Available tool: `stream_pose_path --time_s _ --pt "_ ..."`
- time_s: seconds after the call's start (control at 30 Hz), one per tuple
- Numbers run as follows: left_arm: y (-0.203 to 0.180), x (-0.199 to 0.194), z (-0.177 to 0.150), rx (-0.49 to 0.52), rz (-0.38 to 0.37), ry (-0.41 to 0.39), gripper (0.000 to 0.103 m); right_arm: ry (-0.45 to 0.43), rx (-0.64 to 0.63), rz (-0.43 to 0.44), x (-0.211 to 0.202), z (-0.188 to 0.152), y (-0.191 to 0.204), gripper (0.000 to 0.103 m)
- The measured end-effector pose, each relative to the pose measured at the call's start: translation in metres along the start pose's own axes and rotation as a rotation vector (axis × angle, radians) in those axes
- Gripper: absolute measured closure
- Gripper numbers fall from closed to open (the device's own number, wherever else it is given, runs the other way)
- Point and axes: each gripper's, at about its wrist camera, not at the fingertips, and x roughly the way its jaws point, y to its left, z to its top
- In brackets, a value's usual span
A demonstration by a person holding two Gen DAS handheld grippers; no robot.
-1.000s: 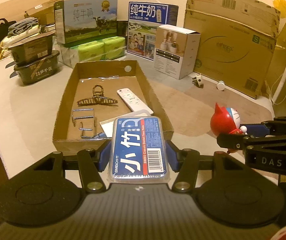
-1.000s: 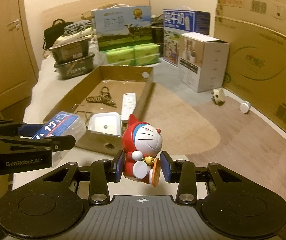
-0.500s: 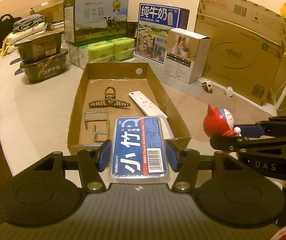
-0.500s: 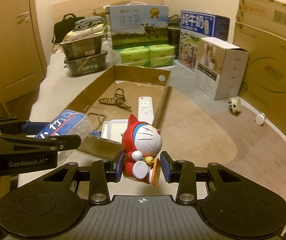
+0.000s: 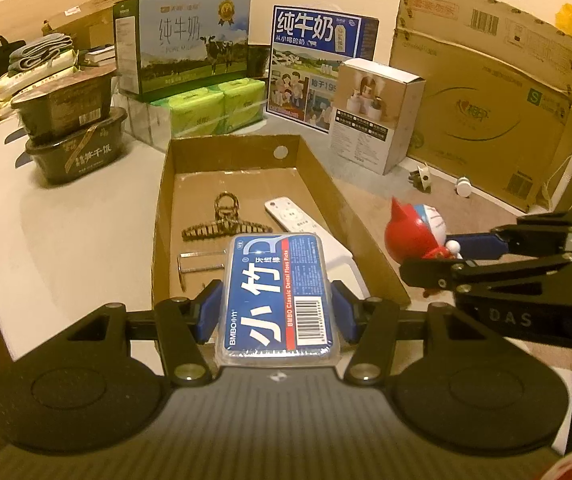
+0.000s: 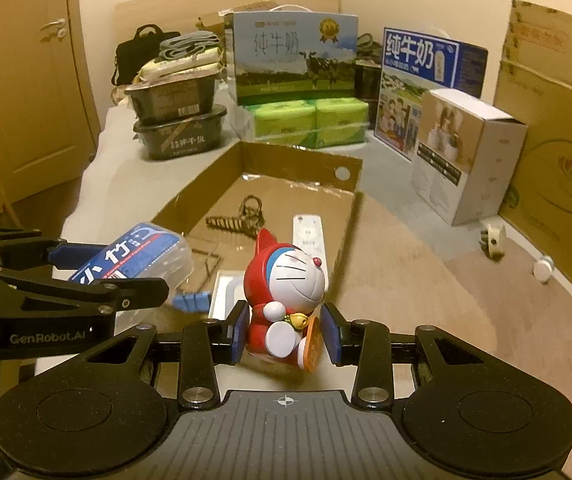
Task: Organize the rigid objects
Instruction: 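Carry the toothpick box and Doraemon figure toward the cardboard tray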
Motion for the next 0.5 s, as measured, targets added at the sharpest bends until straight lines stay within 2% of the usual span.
stream_pose_path --time_s 0.3,0.5 --pt "0.032 0.036 0.032 -0.004 -0.006 0.006 0.049 0.006 -0.007 0.003 0.045 0.035 -0.006 0.064" --pt "0.047 0.073 0.056 0.029 -0.014 0.029 0.049 0.025 -0.003 0.0 0.082 0.054 -0.019 0.064"
